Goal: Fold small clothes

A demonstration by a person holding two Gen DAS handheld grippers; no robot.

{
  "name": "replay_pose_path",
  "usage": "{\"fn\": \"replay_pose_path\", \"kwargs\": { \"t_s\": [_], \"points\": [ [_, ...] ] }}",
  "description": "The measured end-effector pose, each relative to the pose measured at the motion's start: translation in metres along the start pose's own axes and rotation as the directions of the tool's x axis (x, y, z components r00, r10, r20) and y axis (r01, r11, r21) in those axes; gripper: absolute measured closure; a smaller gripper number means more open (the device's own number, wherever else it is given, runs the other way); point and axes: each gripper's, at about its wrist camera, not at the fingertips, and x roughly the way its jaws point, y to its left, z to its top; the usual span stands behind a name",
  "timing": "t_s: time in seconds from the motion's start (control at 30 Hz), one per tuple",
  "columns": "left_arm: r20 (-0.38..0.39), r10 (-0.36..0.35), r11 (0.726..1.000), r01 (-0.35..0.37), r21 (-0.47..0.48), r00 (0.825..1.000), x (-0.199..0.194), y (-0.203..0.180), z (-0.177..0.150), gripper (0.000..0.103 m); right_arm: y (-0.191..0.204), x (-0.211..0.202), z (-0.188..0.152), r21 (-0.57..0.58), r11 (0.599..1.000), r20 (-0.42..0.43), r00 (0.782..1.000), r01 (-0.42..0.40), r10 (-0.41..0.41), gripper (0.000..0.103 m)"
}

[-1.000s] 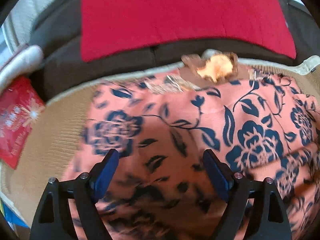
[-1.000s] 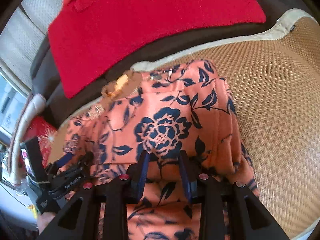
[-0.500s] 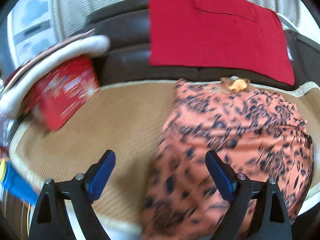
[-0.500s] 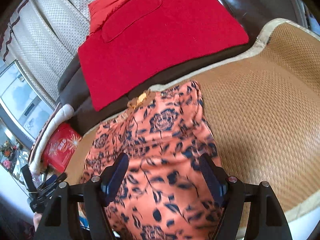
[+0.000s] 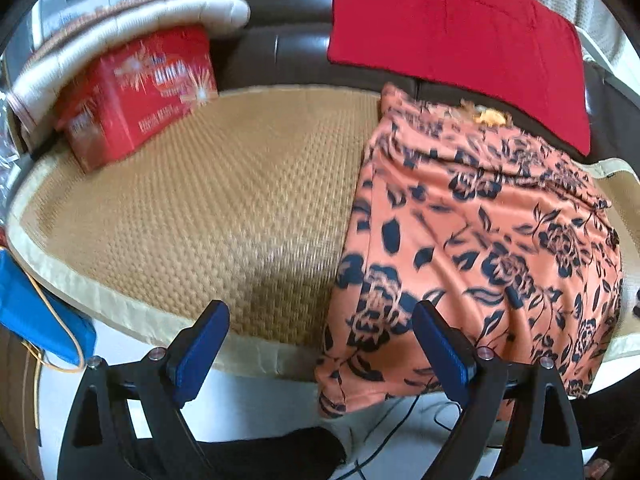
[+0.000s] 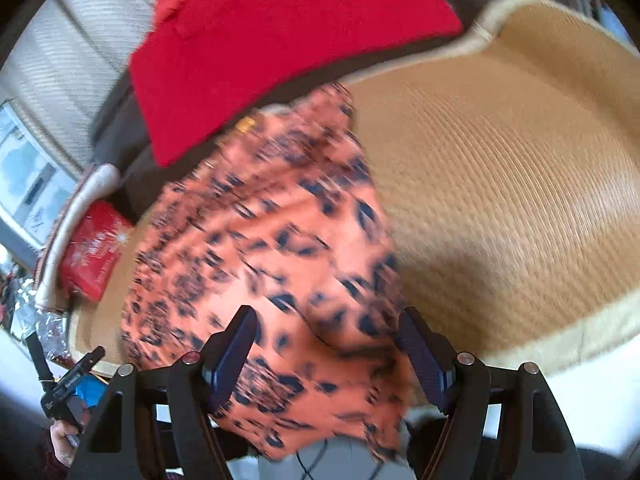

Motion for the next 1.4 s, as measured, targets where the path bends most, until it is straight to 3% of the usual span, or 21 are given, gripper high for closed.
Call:
{"fn": "replay_pose_path", "kwargs": {
  "t_s": [0.1,0.23,0.37,0.5,0.57,0.67,0.7,0.73,0.77,0.83,0.87,0.93,1.0,1.03,1.1,1.17,1.33,1.4],
  "points": [
    [-0.056,-0.027,0.999,0.026,-0.02,0.998,0.014,0.008,-0.008,0.01,-0.014,0.016,-0.015,0.008,0.999,-0.109,0.994,0.031,-0.03,0.026],
    [-0.15,-0.087,0.995,0.079,-0.06,0.985,0.037,0.015,-0.016,0.01,-0.026,0.052,-0.037,-0.053,0.993,-0.289,0.951,0.102,-0.113,0.026],
    [-0.21,-0.137,0.984,0.109,-0.138,0.968,0.058,0.024,-0.023,0.011,-0.036,0.079,-0.048,-0.083,0.984,-0.361,0.915,0.161,-0.18,0.026],
    [-0.243,-0.145,0.982,0.109,-0.156,0.959,0.066,0.028,-0.028,0.021,-0.042,0.094,-0.047,-0.033,0.988,-0.39,0.908,0.151,-0.151,0.026],
    [-0.266,-0.137,0.983,0.099,-0.152,0.954,0.07,0.029,-0.033,0.021,-0.042,0.101,-0.05,-0.007,0.99,-0.407,0.904,0.139,-0.129,0.026],
    [-0.278,-0.138,0.982,0.095,-0.164,0.95,0.072,0.03,-0.037,0.021,-0.043,0.105,-0.054,0.008,0.993,-0.402,0.91,0.115,-0.102,0.037],
    [-0.286,-0.133,0.983,0.089,-0.16,0.949,0.073,0.029,-0.039,0.021,-0.042,0.104,-0.055,0.017,0.996,-0.402,0.913,0.09,-0.075,0.063],
    [-0.299,-0.128,0.984,0.084,-0.155,0.946,0.075,0.027,-0.04,0.021,-0.04,0.104,-0.055,0.022,0.998,-0.408,0.912,0.062,-0.047,0.079],
    [-0.317,-0.129,0.985,0.085,-0.148,0.94,0.079,0.025,-0.043,0.021,-0.038,0.102,-0.055,0.014,0.998,-0.404,0.913,0.065,-0.054,0.081],
    [-0.351,-0.133,0.988,0.095,-0.123,0.927,0.083,0.02,-0.05,0.021,-0.032,0.093,-0.055,-0.02,0.998,-0.385,0.92,0.067,-0.07,0.094],
    [-0.356,-0.13,0.989,0.095,-0.113,0.926,0.083,0.018,-0.051,0.022,-0.027,0.089,-0.057,-0.025,0.998,-0.373,0.926,0.055,-0.06,0.094],
    [-0.361,-0.137,0.989,0.106,-0.107,0.922,0.084,0.017,-0.055,0.048,-0.02,0.074,-0.054,-0.038,0.999,-0.339,0.94,0.025,-0.036,0.095],
    [-0.387,-0.202,0.976,0.152,-0.157,0.9,0.09,0.017,-0.06,0.092,-0.011,0.06,-0.051,-0.052,0.999,-0.308,0.951,-0.009,-0.008,0.096],
    [-0.385,-0.224,0.971,0.169,-0.171,0.895,0.089,0.016,-0.062,0.095,-0.008,0.055,-0.051,-0.055,0.998,-0.299,0.954,-0.023,0.005,0.096],
    [-0.351,-0.225,0.971,0.18,-0.156,0.909,0.08,0.016,-0.061,0.096,-0.001,0.044,-0.05,-0.058,0.997,-0.288,0.957,-0.053,0.034,0.096],
    [-0.309,-0.275,0.958,0.232,-0.169,0.91,0.066,0.014,-0.057,0.096,0.007,0.031,-0.045,-0.052,0.995,-0.273,0.959,-0.089,0.071,0.096],
    [-0.217,-0.424,0.904,0.397,-0.159,0.879,0.015,0.012,-0.035,0.097,0.023,-0.007,-0.019,-0.027,0.978,-0.18,0.963,-0.208,0.2,0.096],
    [-0.165,-0.496,0.864,0.467,-0.188,0.852,0.0,0.018,-0.011,0.097,0.03,-0.029,0.001,-0.014,0.968,-0.125,0.961,-0.25,0.247,0.096]
  ]
}}
